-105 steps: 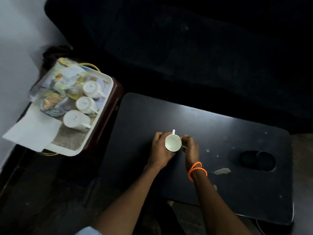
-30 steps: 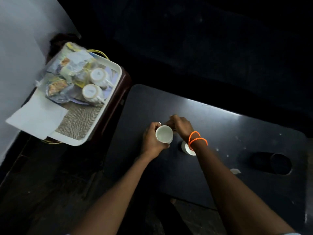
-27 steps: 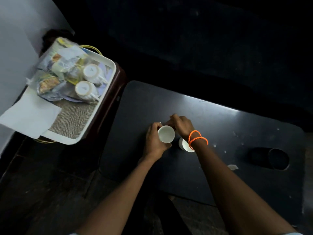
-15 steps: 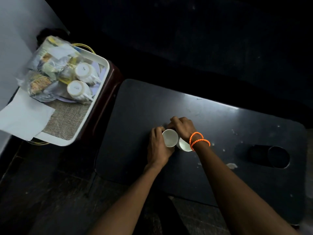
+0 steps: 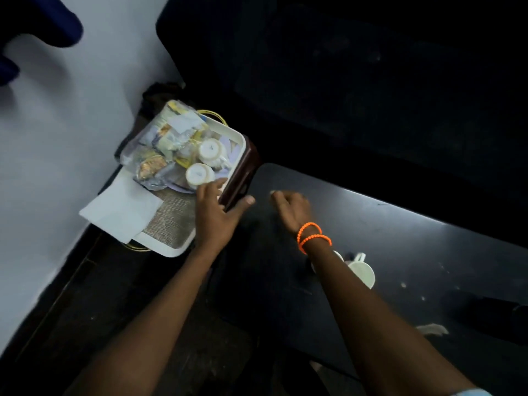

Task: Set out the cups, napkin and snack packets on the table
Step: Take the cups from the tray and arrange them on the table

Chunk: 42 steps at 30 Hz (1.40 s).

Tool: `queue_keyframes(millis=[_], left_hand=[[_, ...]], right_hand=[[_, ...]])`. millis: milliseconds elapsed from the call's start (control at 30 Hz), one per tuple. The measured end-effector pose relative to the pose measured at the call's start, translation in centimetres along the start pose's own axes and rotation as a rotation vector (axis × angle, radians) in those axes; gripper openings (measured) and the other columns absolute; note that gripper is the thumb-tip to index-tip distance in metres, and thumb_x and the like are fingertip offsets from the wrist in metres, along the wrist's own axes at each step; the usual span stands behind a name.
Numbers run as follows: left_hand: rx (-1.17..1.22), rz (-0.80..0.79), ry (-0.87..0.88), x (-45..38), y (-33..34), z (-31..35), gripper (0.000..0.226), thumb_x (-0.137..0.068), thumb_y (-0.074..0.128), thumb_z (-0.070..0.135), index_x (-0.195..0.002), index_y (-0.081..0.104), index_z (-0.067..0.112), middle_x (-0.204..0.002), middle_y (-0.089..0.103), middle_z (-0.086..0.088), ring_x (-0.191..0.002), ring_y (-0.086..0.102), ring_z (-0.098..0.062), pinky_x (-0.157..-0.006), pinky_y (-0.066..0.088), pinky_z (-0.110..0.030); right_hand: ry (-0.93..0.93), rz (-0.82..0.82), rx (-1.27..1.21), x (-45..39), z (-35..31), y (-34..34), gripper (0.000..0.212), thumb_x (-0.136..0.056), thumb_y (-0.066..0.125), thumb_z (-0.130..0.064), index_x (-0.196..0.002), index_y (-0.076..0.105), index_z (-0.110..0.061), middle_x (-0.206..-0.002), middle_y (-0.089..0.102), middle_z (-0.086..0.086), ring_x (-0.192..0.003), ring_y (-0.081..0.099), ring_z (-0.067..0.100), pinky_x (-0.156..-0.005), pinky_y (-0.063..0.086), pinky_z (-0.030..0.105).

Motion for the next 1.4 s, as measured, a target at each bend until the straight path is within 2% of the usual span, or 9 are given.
queue_keyframes(millis=[133, 267, 500, 567, 700, 833, 1067, 1200, 1400], left_hand=[[-0.075, 0.184, -0.272, -5.9, -3.9, -1.8, 0.054, -0.092, 0.073, 0.039, -0.129, 0.059, 0.003, -0.136, 0.053, -0.023, -0.127, 0.052, -0.040, -0.100, 0.046, -0.042], [0.070, 0.120, -0.488, -9.4, -5.7, -3.1, 0.050, -0.101, 0.052, 0.049, -0.128, 0.066, 0.009, -0.133, 0.066, -0.017, -0.119, 0.063, -0.036, -0.097, 0.051, -0.035], [0.687, -0.029, -0.876, -9.7, -6.1, -2.8, 0.033, -0.106, 0.056, 0.028, -0.131, 0.063, 0.007, -0.124, 0.071, -0.018, -0.098, 0.070, -0.030, -0.055, 0.062, -0.042], [0.722, -0.017, -0.861, -9.4, -6.4, -2.9, 0.031, -0.099, 0.068, 0.018, -0.127, 0.065, 0.006, -0.123, 0.071, -0.020, -0.105, 0.071, -0.034, -0.067, 0.064, -0.050], [0.808, -0.090, -0.760, -7.3, -6.2, -1.9, 0.025, -0.086, 0.082, 0.009, -0.105, 0.066, 0.011, -0.105, 0.075, -0.008, -0.108, 0.072, -0.027, -0.091, 0.062, -0.048], [0.801, -0.256, -0.745, -3.7, -3.7, -0.6, 0.058, -0.084, 0.078, -0.006, -0.137, 0.057, -0.004, -0.124, 0.070, -0.018, -0.106, 0.072, -0.026, -0.082, 0.063, -0.030], [0.403, -0.515, -0.496, 3.9, 4.4, -0.9, 0.059, -0.058, 0.092, -0.004, -0.111, 0.072, 0.015, -0.107, 0.079, -0.004, -0.104, 0.075, -0.025, -0.088, 0.061, -0.033], [0.243, -0.442, -0.334, 8.1, 8.3, -1.3, 0.063, -0.052, 0.096, 0.011, -0.108, 0.068, 0.020, -0.106, 0.078, -0.001, -0.099, 0.075, -0.019, -0.087, 0.061, -0.039], [0.157, -0.301, -0.219, 12.3, 10.9, -1.2, 0.062, -0.055, 0.098, 0.021, -0.106, 0.063, 0.020, -0.109, 0.068, 0.005, -0.096, 0.070, -0.015, -0.080, 0.060, -0.042]], right_hand=[[-0.089, -0.067, -0.061, -1.3, -5.1, 4.6, 0.038, -0.102, 0.052, -0.034, -0.078, 0.070, -0.012, -0.076, 0.068, 0.004, -0.086, 0.062, 0.028, -0.072, 0.037, 0.033], [-0.043, -0.084, -0.171, -2.3, -8.5, 8.3, 0.034, -0.100, 0.050, -0.035, -0.113, 0.076, -0.018, -0.122, 0.075, 0.014, -0.116, 0.064, 0.031, -0.084, 0.042, 0.031], [0.040, -0.133, -0.150, -3.4, -9.4, 10.4, 0.034, -0.105, 0.042, -0.036, -0.109, 0.071, -0.021, -0.134, 0.068, 0.014, -0.125, 0.059, 0.034, -0.087, 0.041, 0.036], [0.052, -0.091, -0.258, -3.0, -9.2, 9.8, 0.037, -0.095, 0.045, -0.043, -0.099, 0.076, -0.023, -0.124, 0.076, 0.007, -0.116, 0.065, 0.031, -0.096, 0.048, 0.040], [0.176, -0.115, -0.568, -2.3, -7.3, 7.8, 0.035, -0.082, 0.049, -0.049, -0.082, 0.075, -0.025, -0.088, 0.079, -0.002, -0.075, 0.065, 0.015, -0.069, 0.048, 0.033], [0.171, -0.178, -0.555, -1.7, -3.7, 4.5, 0.042, -0.094, 0.045, -0.050, -0.089, 0.075, -0.023, -0.072, 0.075, -0.005, -0.058, 0.064, 0.010, -0.065, 0.045, 0.030], [0.242, -0.145, -0.244, 0.8, 3.8, -0.4, 0.045, -0.104, 0.048, -0.044, -0.083, 0.080, -0.019, -0.076, 0.080, -0.005, -0.077, 0.072, 0.019, -0.071, 0.053, 0.026], [0.230, -0.125, -0.045, 1.8, 6.3, -2.0, 0.053, -0.103, 0.045, -0.051, -0.100, 0.083, -0.014, -0.107, 0.081, 0.011, -0.105, 0.073, 0.029, -0.099, 0.055, 0.046], [0.172, -0.126, 0.079, 2.6, 8.3, -3.0, 0.055, -0.104, 0.042, -0.052, -0.094, 0.082, -0.015, -0.107, 0.079, 0.014, -0.103, 0.071, 0.033, -0.102, 0.052, 0.051]])
Point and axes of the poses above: each hand's wrist, its own x-axis away from the middle knuckle, its own y-axis out of the palm, z = x × y, the point moved 2 cm from there along -x, towards the middle knuckle
